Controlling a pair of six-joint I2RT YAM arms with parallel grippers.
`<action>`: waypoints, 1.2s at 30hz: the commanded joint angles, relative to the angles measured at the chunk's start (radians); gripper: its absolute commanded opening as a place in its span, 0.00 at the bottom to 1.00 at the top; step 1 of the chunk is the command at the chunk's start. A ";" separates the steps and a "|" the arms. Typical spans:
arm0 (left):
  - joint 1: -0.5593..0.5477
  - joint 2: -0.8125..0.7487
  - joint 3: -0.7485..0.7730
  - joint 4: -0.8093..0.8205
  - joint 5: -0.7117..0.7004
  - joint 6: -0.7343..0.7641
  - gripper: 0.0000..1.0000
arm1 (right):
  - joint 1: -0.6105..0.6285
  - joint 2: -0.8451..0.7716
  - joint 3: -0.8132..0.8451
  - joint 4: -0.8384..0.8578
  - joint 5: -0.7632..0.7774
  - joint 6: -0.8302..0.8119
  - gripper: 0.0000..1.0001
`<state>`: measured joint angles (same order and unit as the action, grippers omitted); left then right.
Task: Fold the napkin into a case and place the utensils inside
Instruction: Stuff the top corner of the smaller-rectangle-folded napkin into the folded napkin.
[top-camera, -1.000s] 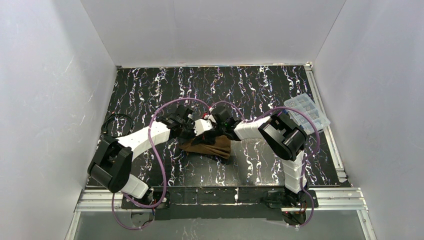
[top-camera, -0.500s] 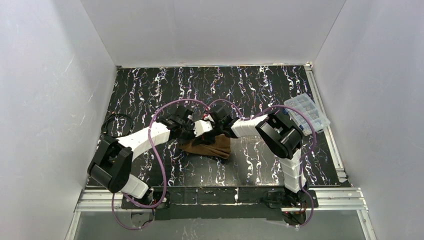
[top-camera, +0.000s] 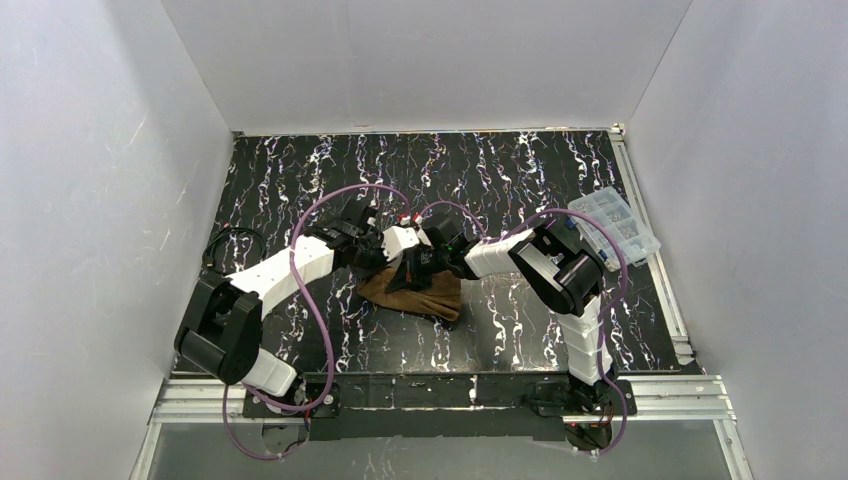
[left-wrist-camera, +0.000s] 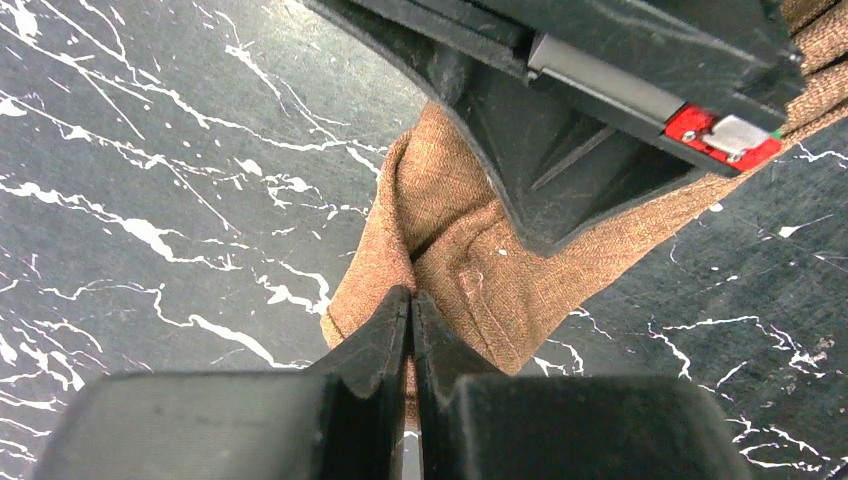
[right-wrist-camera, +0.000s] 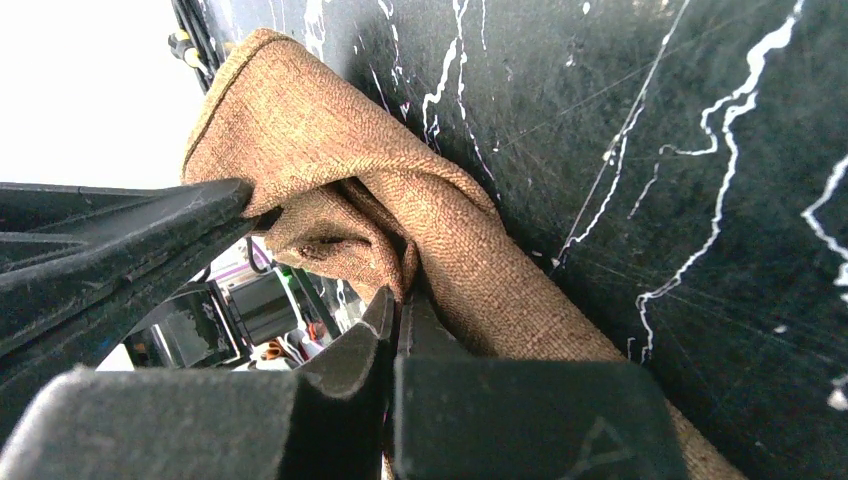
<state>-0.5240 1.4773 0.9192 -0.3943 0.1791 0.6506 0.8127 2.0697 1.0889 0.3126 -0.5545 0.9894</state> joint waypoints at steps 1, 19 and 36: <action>0.016 -0.036 0.015 -0.044 0.078 -0.012 0.00 | 0.000 0.058 -0.029 -0.096 0.065 -0.049 0.01; 0.016 -0.039 -0.026 -0.020 0.110 0.025 0.00 | -0.002 -0.020 0.046 -0.112 0.007 0.006 0.01; 0.003 -0.038 -0.050 -0.009 0.100 0.075 0.00 | -0.009 0.006 0.118 -0.003 -0.071 0.101 0.01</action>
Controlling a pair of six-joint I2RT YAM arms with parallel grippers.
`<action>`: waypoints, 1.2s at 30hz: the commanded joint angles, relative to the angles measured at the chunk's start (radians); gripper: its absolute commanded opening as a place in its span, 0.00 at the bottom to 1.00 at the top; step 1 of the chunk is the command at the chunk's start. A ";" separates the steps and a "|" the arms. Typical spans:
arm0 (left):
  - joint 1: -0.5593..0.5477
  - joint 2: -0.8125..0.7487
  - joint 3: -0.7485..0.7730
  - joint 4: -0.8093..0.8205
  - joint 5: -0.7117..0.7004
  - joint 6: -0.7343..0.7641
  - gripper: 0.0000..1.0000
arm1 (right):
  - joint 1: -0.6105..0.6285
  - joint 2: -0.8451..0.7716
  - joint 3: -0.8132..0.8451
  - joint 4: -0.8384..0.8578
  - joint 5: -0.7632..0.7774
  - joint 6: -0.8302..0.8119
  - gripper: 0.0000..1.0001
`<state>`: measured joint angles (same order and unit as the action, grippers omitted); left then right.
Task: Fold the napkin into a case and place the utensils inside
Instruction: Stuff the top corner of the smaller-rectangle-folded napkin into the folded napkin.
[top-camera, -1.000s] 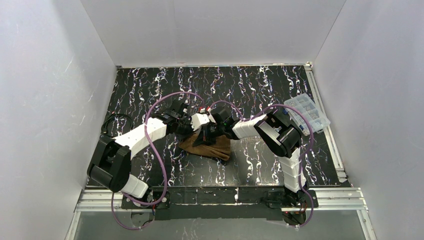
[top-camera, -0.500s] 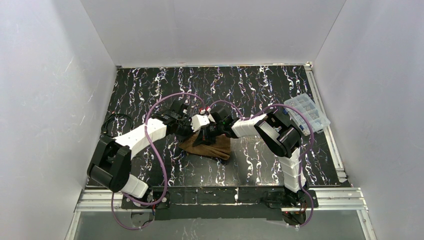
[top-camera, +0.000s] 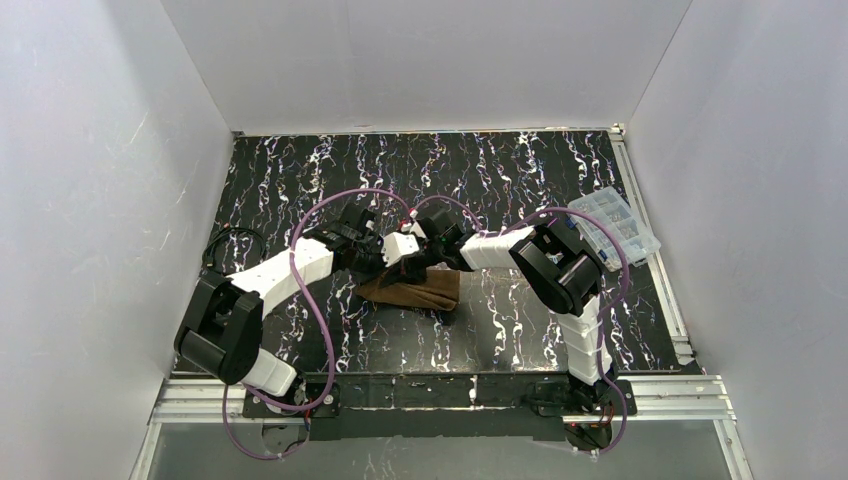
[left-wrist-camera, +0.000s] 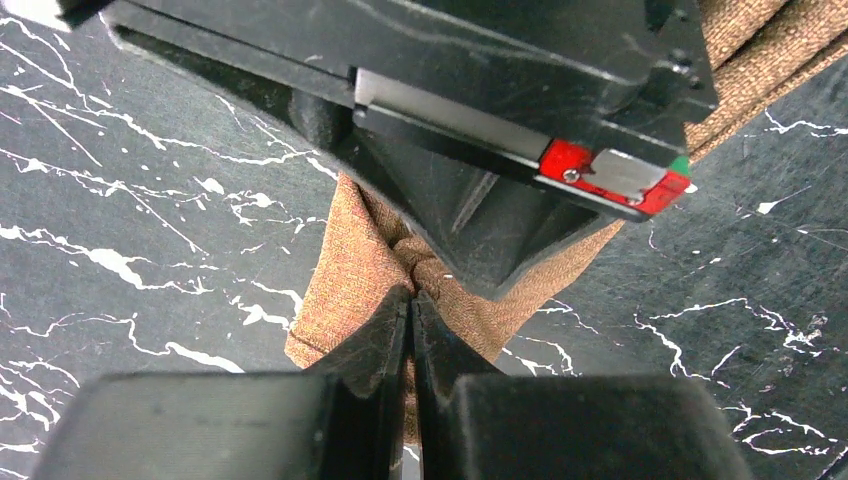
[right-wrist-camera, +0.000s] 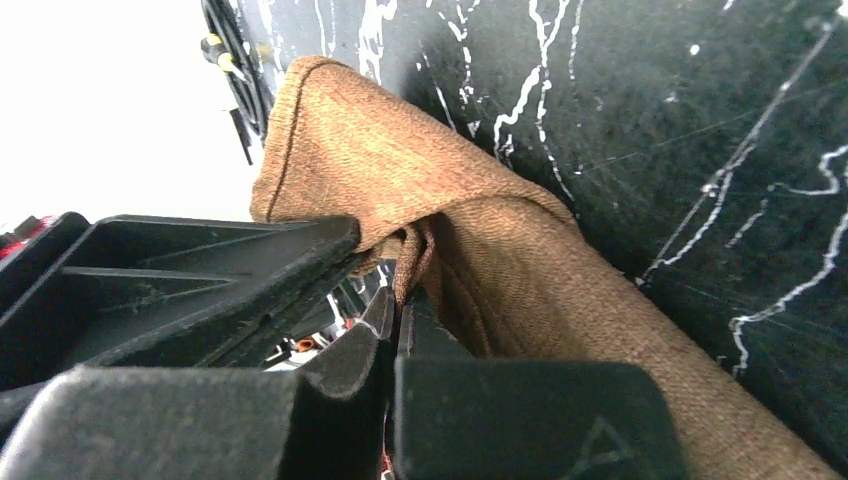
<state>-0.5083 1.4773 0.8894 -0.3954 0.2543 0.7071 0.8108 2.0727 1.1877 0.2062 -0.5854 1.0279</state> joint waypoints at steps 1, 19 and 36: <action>-0.016 -0.037 -0.024 -0.005 0.021 0.022 0.00 | -0.008 0.005 0.003 0.141 -0.050 0.080 0.01; -0.024 -0.040 0.036 -0.035 0.005 0.008 0.00 | -0.041 0.115 -0.041 -0.010 0.023 -0.112 0.01; -0.018 -0.037 0.060 -0.063 0.036 -0.061 0.33 | -0.039 0.150 -0.086 0.057 0.017 -0.084 0.01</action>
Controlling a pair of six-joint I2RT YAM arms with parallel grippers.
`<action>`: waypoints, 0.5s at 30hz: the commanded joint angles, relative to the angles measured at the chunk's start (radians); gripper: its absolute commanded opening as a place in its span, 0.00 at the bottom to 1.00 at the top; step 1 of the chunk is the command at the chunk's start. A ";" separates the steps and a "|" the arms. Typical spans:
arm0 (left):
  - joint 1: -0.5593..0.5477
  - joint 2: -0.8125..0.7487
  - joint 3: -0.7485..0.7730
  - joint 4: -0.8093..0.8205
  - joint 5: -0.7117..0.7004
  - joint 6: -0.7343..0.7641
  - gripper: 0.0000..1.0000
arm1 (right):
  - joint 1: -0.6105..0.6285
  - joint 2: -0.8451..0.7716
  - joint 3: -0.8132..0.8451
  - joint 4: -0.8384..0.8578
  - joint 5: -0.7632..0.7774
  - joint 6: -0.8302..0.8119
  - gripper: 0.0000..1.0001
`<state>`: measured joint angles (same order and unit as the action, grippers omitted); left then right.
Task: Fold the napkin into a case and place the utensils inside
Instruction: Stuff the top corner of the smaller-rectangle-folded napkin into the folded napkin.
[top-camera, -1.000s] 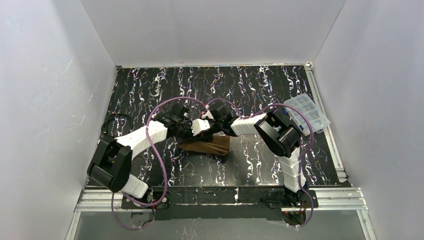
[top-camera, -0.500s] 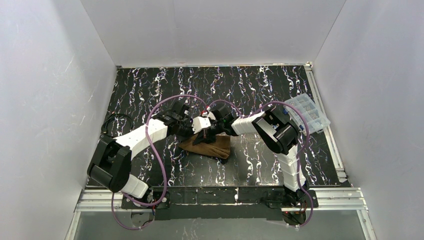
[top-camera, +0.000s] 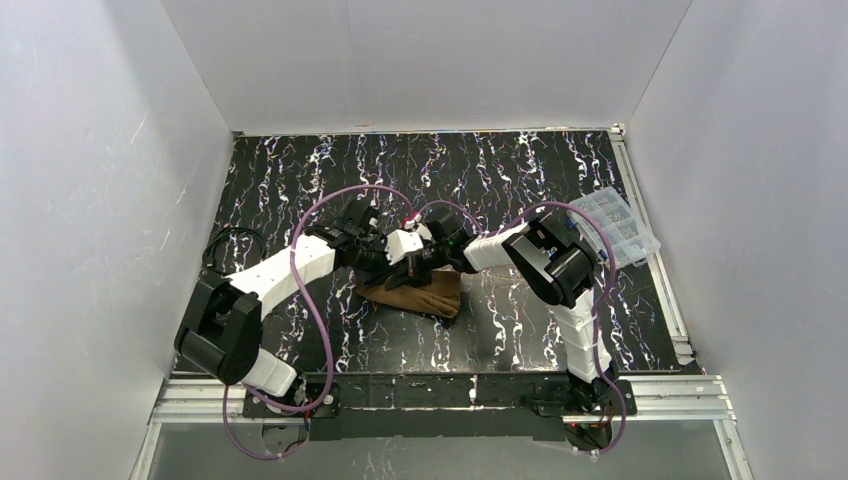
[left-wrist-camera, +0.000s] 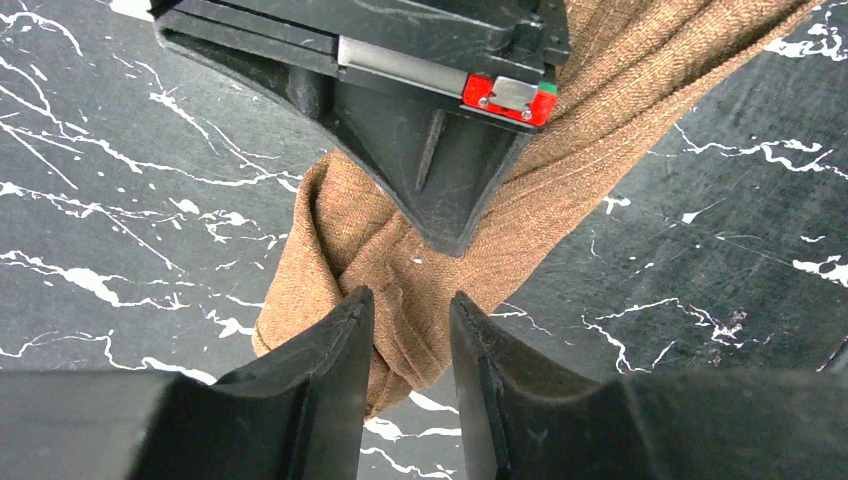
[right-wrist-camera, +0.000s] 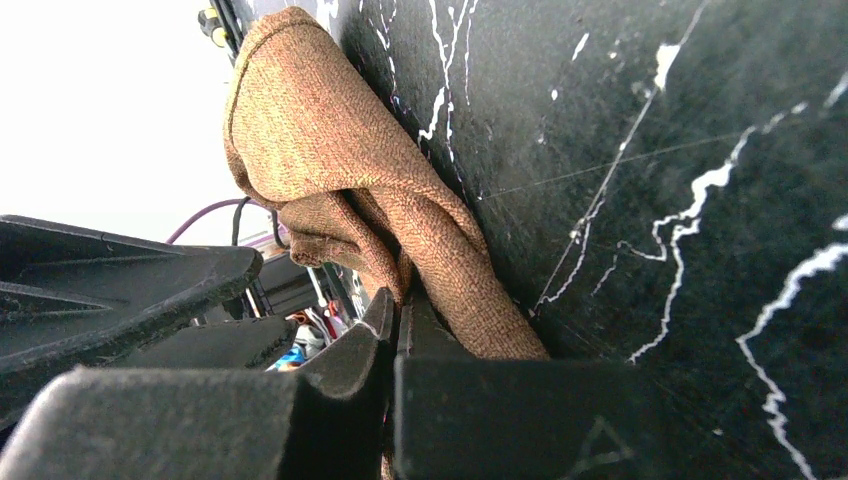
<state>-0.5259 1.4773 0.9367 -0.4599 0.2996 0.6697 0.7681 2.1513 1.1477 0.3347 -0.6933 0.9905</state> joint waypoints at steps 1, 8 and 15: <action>0.000 -0.037 0.010 0.013 -0.021 -0.023 0.33 | 0.004 0.070 -0.050 -0.068 0.124 -0.045 0.01; -0.019 -0.013 -0.063 0.105 -0.127 0.019 0.38 | 0.004 0.060 -0.057 -0.056 0.121 -0.039 0.01; -0.019 -0.002 -0.061 0.101 -0.144 -0.008 0.46 | 0.004 0.058 -0.064 -0.043 0.121 -0.030 0.01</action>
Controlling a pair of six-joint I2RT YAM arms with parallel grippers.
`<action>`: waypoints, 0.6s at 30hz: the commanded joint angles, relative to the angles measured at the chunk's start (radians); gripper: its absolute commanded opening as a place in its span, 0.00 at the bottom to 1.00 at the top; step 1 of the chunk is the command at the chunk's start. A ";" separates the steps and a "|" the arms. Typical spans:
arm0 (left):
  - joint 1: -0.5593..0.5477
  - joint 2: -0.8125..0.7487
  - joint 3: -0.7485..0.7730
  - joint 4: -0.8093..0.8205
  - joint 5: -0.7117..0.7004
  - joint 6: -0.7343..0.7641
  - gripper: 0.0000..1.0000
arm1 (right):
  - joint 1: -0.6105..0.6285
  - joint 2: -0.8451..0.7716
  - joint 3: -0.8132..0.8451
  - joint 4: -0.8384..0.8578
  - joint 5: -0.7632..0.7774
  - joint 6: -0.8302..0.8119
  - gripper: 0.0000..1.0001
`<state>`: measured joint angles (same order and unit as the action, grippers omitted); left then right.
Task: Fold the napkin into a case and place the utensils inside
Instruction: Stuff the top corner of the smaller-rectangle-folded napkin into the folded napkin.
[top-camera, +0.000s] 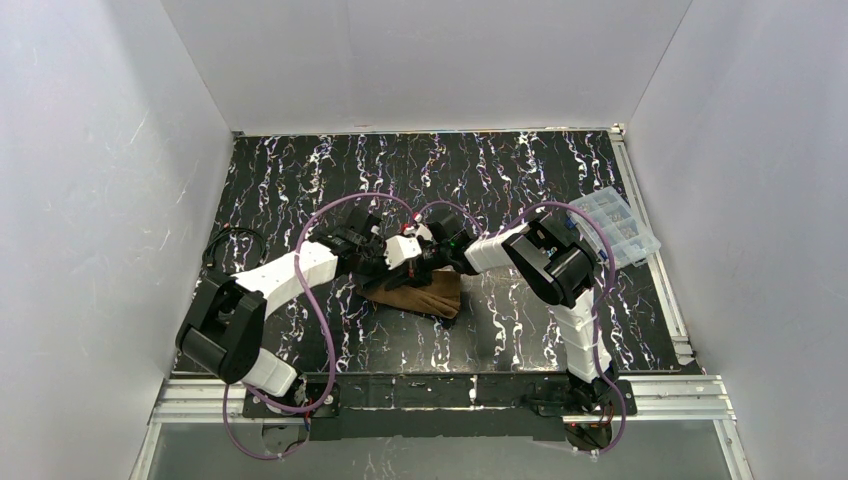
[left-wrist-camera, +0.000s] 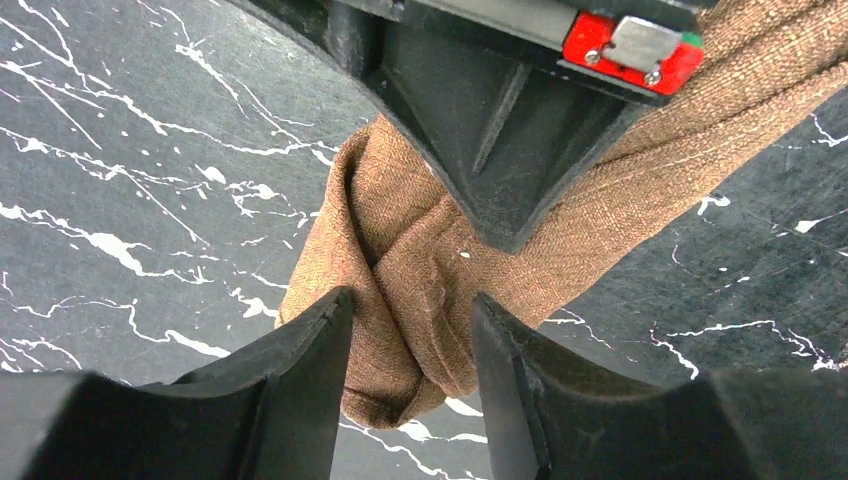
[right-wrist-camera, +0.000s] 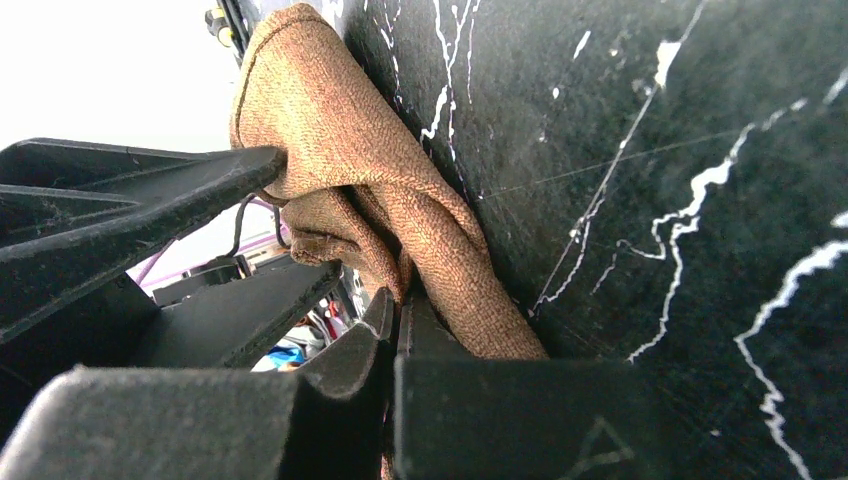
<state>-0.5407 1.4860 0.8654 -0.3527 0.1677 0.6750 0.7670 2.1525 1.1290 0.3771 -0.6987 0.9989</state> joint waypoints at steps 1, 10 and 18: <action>-0.004 -0.012 0.019 -0.010 -0.009 -0.018 0.47 | 0.005 0.057 -0.048 -0.083 0.126 -0.036 0.01; -0.005 0.045 -0.006 0.074 -0.108 0.013 0.68 | 0.006 0.037 -0.058 -0.055 0.113 -0.021 0.01; -0.004 0.049 -0.014 0.115 -0.138 0.020 0.44 | 0.010 0.009 -0.071 -0.053 0.098 -0.023 0.01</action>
<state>-0.5484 1.5341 0.8497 -0.2577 0.0681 0.6876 0.7666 2.1494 1.1084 0.4171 -0.6952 1.0195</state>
